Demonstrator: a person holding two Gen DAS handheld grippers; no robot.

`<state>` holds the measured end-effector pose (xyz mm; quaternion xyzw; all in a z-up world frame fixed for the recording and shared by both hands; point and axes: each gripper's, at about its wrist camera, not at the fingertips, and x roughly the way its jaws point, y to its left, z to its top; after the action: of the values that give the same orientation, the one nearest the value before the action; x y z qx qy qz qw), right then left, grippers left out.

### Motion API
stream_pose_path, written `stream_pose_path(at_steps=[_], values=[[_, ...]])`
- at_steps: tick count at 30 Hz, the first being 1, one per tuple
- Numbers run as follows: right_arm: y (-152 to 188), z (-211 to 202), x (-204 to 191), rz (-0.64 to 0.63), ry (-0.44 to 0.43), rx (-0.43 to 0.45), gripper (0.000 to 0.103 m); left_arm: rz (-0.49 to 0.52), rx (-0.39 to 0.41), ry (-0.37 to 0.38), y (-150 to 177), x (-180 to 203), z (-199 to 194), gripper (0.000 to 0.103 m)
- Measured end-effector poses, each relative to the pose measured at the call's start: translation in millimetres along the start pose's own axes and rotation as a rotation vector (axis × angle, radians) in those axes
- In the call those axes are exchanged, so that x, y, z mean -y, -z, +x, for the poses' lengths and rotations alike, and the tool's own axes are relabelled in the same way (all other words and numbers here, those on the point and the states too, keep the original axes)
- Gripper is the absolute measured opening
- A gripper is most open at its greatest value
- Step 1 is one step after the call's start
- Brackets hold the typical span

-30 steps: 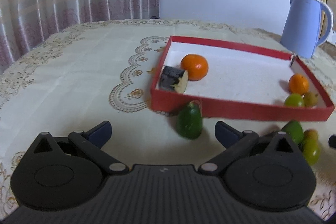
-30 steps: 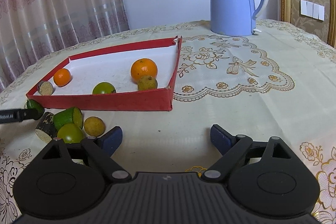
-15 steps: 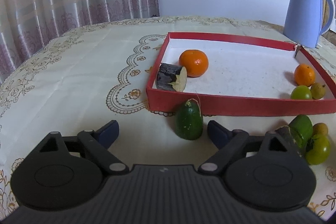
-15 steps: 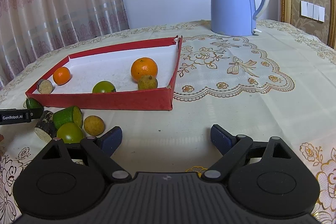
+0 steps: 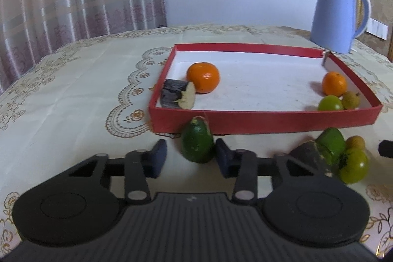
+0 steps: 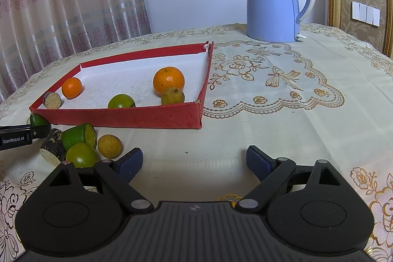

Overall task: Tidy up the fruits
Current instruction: 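Move the left gripper to the dark green cucumber piece and close on it, then carry the cucumber piece into the red tray and open the left gripper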

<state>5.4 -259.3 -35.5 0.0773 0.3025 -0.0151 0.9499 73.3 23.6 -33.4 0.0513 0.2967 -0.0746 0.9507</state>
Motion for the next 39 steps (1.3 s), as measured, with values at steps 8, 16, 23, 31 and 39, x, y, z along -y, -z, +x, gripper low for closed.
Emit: stream_pose_path(at_steps=[8, 16, 23, 31, 39], values=[[-0.2, -0.1, 0.2, 0.0, 0.0, 0.0, 0.092, -0.014, 0.012, 0.036, 1.2, -1.5, -2.9, 0.026], [-0.2, 0.2, 1.0, 0.005, -0.004, 0.002, 0.092, -0.036, 0.047, 0.059, 0.6, -3.6, -19.4, 0.026], [-0.1, 0.0, 1.2, 0.005, -0.004, 0.002, 0.092, -0.018, 0.102, 0.088, -27.4, 5.7, -27.5, 0.026], [-0.1, 0.1, 0.7, 0.005, -0.004, 0.001, 0.092, -0.013, 0.05, 0.111, -57.4, 16.3, 13.5, 0.026], [-0.2, 0.6, -0.8, -0.009, 0.004, -0.004, 0.093, -0.013, -0.032, 0.121, -59.2, 21.9, 51.1, 0.026]])
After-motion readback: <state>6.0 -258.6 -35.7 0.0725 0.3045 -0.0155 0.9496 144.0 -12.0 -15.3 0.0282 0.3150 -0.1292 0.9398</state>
